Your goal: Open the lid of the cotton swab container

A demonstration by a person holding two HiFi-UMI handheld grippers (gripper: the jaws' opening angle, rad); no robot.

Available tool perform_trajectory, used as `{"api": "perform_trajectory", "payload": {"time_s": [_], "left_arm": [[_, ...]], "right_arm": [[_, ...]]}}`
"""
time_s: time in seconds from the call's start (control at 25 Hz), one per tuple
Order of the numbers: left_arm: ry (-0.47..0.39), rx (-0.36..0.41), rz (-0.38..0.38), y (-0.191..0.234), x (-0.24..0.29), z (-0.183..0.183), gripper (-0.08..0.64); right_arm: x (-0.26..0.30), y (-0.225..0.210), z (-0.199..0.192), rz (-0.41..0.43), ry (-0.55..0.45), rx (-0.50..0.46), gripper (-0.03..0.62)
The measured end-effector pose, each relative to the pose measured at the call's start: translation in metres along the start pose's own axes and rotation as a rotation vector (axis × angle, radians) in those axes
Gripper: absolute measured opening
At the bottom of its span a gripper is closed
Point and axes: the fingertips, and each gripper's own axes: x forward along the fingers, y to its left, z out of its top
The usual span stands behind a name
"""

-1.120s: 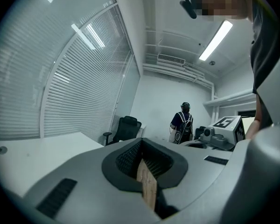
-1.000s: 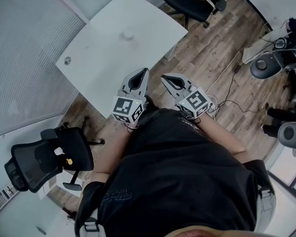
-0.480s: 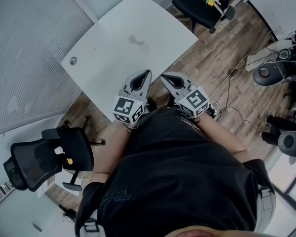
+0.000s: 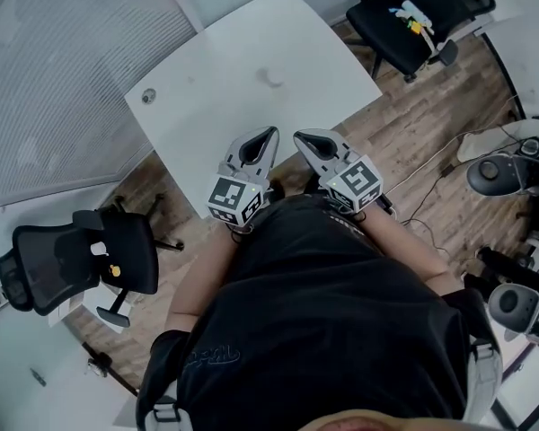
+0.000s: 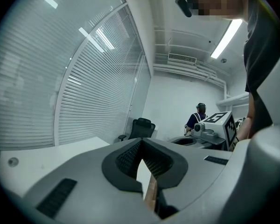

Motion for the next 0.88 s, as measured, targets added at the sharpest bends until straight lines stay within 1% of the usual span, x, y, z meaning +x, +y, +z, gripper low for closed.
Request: {"api": "perform_trajectory", "payload": {"time_s": [0.08, 0.24, 0.48, 0.72, 0.88], "left_arm": [[-0.012, -0.001, 0.014, 0.001, 0.008, 0.003, 0.014], [-0.031, -0.026, 0.05, 0.004, 0.029, 0.008, 0.014], [-0.045, -0.025, 0.112, 0.001, 0.078, 0.018, 0.014], [-0.078, -0.045, 0.206, 0.005, 0.104, 0.023, 0.014], [-0.086, -0.029, 0.273, 0.003, 0.115, 0.022, 0.014]], "right_arm": [[0.003, -0.009, 0.002, 0.029, 0.003, -0.004, 0.021], [0.007, -0.031, 0.007, 0.078, 0.009, -0.021, 0.021], [0.0, -0.077, 0.017, 0.147, 0.009, -0.051, 0.021], [-0.006, -0.111, 0.022, 0.213, 0.009, -0.07, 0.021], [-0.014, -0.126, 0.022, 0.259, 0.003, -0.085, 0.021]]}}
